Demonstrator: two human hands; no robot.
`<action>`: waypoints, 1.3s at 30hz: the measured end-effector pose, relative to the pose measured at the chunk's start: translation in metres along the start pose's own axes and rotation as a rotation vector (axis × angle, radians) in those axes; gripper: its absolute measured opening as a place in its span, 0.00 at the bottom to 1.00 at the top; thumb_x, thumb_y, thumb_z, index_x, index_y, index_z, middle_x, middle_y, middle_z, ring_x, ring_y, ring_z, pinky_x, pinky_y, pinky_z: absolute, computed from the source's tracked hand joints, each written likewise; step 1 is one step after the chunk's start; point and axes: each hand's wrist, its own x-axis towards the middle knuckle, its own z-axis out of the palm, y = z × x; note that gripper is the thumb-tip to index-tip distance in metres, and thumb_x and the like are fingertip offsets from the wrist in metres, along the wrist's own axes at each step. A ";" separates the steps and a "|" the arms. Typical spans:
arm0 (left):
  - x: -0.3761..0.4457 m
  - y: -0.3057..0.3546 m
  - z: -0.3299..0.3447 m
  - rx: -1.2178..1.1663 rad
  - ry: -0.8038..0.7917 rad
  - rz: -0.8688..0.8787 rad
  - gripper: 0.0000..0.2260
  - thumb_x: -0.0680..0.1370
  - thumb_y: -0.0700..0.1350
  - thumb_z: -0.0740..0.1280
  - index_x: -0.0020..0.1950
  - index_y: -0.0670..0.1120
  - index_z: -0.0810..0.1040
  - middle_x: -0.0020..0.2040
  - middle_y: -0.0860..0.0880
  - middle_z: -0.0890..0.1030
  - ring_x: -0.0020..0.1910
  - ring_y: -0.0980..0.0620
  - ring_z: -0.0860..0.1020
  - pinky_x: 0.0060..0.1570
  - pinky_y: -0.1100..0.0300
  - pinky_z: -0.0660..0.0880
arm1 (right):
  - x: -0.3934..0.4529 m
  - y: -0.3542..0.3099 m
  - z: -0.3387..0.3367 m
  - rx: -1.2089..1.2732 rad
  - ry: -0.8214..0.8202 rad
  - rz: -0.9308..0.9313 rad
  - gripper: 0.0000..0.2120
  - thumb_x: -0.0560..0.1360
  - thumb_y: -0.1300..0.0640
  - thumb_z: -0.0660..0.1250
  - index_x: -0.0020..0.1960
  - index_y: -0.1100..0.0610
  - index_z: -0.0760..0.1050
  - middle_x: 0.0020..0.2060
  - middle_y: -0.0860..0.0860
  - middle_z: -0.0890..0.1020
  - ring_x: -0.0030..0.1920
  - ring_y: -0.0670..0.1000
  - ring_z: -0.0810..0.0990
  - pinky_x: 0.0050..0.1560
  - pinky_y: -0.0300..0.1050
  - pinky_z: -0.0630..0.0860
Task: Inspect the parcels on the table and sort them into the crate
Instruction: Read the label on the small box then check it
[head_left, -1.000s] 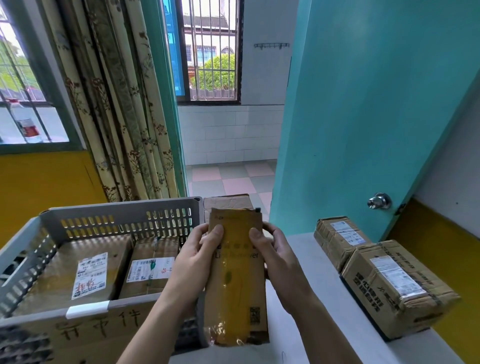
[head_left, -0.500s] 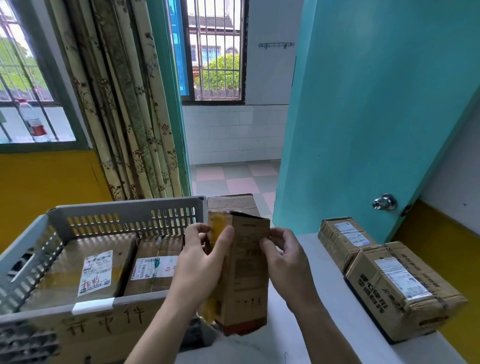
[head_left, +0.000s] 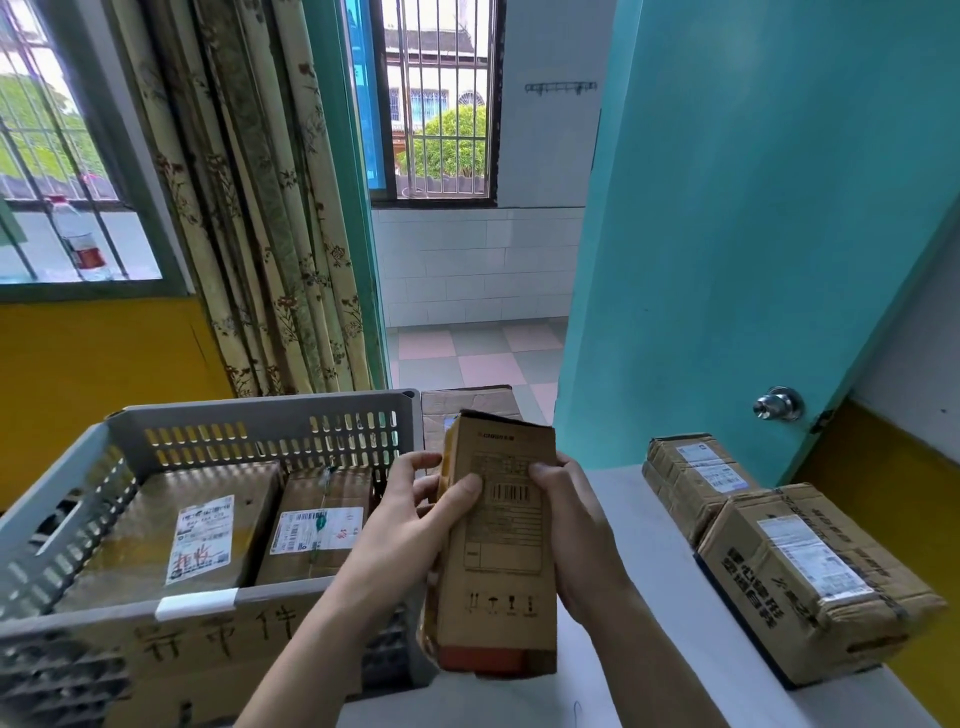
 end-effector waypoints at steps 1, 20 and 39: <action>-0.001 -0.001 -0.001 -0.006 -0.033 -0.013 0.28 0.71 0.61 0.71 0.68 0.62 0.68 0.62 0.51 0.82 0.51 0.54 0.86 0.44 0.58 0.84 | 0.002 0.000 0.000 0.002 0.010 0.000 0.16 0.79 0.47 0.65 0.65 0.52 0.72 0.49 0.53 0.87 0.48 0.53 0.87 0.46 0.52 0.84; -0.006 -0.004 0.000 -0.097 -0.051 0.007 0.39 0.71 0.52 0.74 0.78 0.64 0.61 0.63 0.44 0.80 0.51 0.48 0.87 0.44 0.58 0.84 | 0.002 0.006 -0.011 0.026 -0.180 0.028 0.28 0.70 0.49 0.67 0.70 0.49 0.69 0.56 0.55 0.85 0.55 0.59 0.85 0.53 0.58 0.83; -0.004 0.002 -0.015 -0.149 0.019 0.002 0.35 0.73 0.54 0.73 0.77 0.63 0.62 0.58 0.52 0.87 0.54 0.50 0.87 0.47 0.60 0.83 | -0.012 0.013 -0.004 -0.084 -0.270 0.051 0.38 0.68 0.52 0.70 0.77 0.50 0.63 0.57 0.53 0.83 0.57 0.54 0.84 0.57 0.54 0.83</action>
